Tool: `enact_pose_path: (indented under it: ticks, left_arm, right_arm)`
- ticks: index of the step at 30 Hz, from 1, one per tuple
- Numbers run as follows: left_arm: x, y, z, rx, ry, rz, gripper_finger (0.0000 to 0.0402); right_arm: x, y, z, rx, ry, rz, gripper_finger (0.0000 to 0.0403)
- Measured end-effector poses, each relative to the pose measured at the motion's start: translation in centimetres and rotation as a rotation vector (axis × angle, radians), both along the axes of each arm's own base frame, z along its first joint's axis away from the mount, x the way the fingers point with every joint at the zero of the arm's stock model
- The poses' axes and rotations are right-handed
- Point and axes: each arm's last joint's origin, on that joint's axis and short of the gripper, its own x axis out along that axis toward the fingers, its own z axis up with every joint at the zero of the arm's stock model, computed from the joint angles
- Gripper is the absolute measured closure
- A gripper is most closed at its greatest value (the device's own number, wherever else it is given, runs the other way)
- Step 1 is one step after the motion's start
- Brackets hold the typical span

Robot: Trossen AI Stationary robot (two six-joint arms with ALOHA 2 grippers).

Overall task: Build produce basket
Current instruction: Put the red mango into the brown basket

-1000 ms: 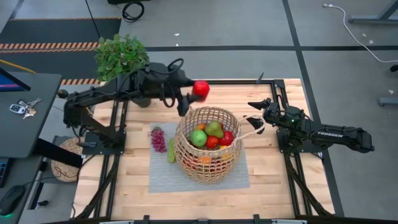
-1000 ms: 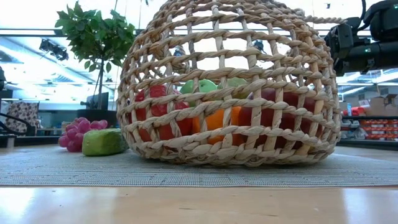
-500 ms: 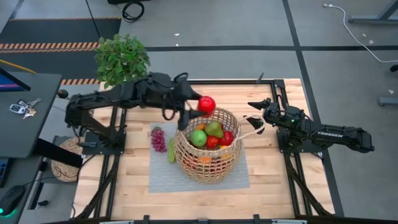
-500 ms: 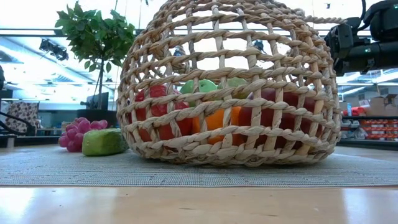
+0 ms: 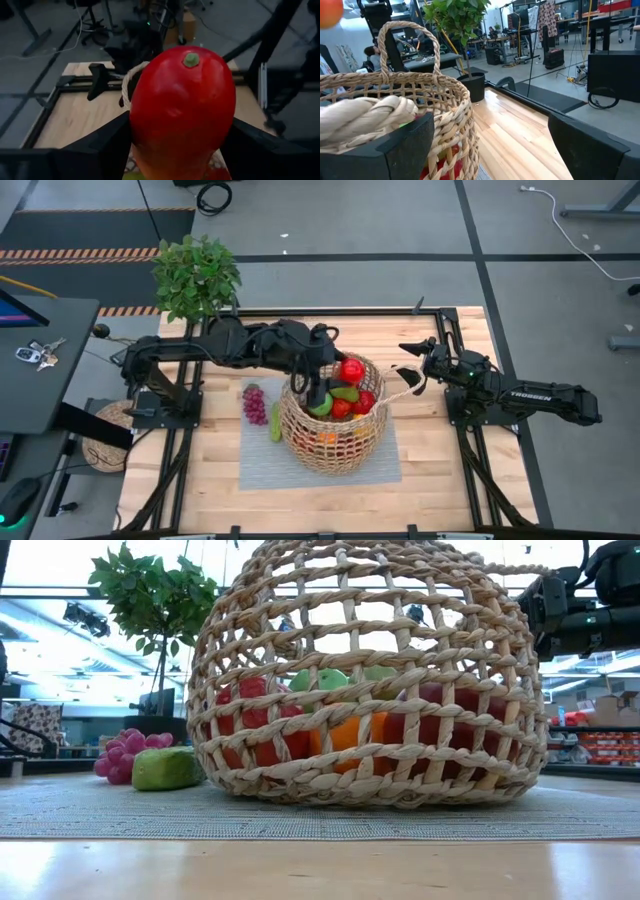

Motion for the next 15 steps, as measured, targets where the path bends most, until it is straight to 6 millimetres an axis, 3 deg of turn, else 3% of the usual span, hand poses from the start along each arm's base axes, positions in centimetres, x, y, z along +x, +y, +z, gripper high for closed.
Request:
enact_pose_path:
  ticks: [4, 15]
  left_arm:
    - [-0.04, 0.02, -0.25, 0.229, 0.024, -0.097, 0.0133]
    - [-0.05, 0.86, -0.25, 1.239, 0.095, -0.44, 0.0122]
  right_arm:
    - [0.0, 0.0, 0.02, -0.001, -0.002, 0.0, 0.0009]
    - [0.0, 0.0, 0.04, -0.001, -0.003, 0.0, 0.0009]
